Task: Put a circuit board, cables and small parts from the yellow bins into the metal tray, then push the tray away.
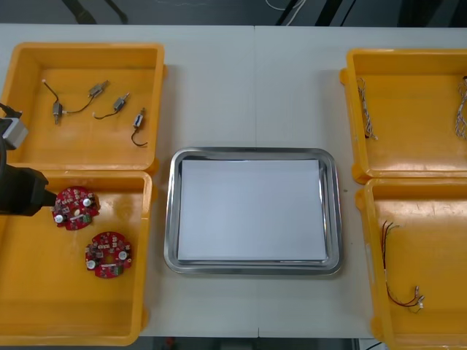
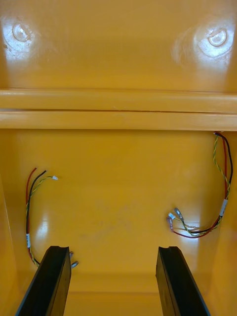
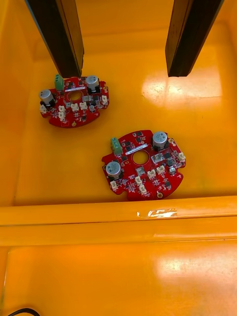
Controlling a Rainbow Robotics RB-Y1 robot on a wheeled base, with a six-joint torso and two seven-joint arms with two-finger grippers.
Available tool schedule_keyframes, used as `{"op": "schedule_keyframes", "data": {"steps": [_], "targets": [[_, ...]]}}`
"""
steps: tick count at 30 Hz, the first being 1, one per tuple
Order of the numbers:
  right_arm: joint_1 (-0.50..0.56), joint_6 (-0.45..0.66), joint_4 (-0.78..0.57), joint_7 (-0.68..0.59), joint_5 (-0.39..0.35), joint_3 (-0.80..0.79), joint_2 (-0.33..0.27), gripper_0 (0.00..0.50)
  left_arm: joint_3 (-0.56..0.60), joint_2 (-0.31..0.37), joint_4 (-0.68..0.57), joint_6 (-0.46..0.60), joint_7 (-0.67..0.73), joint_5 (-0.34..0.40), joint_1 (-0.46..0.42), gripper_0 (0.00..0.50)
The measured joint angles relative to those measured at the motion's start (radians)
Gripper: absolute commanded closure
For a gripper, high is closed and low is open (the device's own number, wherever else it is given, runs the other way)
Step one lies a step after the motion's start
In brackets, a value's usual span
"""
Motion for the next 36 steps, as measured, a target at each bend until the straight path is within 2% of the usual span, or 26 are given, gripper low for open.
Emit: {"op": "schedule_keyframes", "data": {"steps": [36], "targets": [[0.0,0.0,0.0,0.0,0.0,0.0,0.0,0.0,0.0,0.0,0.0,0.0,0.0,0.0,0.0,0.012]]}}
